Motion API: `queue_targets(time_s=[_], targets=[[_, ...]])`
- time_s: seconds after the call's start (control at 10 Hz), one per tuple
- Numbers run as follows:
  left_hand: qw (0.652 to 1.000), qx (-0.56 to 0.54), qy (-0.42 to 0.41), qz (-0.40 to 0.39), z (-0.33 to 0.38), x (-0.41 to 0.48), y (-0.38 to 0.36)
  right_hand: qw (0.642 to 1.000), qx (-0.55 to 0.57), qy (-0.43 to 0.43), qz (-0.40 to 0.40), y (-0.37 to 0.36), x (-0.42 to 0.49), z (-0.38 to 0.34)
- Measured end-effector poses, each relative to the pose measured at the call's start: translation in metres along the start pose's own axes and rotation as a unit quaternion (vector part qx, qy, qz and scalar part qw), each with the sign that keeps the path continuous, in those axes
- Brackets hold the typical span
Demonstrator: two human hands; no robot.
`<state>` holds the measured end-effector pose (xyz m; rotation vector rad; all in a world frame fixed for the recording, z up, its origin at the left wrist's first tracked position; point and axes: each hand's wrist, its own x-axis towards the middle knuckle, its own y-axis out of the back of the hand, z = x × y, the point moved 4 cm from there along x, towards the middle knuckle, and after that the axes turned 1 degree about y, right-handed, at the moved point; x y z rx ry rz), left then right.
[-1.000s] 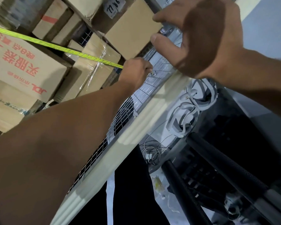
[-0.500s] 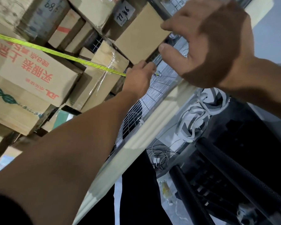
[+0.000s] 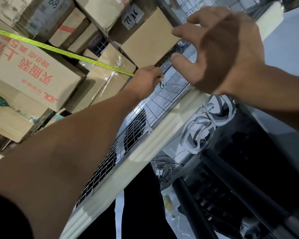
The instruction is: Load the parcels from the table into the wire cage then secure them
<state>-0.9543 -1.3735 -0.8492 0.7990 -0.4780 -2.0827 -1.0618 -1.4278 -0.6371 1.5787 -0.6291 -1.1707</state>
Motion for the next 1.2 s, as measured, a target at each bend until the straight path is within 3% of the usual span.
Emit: queue_targets(time_s=[0.2,0.6,1.0,1.2], targets=[[0.997,0.032,-0.047,-0.045,-0.005,0.002,-0.001,1.0,0.001,-0.01,-0.008,0.0,-0.001,0.0],[0.989,0.128,-0.015,0.075,-0.002,-0.011,-0.017,1.0,0.007,-0.021,-0.006,0.003,-0.001,-0.001],[0.984,0.174,-0.044,0.02,-0.011,0.005,0.008,0.998,-0.02,-0.031,-0.05,0.006,0.0,-0.003],[0.986,0.168,0.008,0.007,-0.011,-0.042,0.026,0.995,-0.042,-0.063,-0.068,0.015,-0.007,-0.01]])
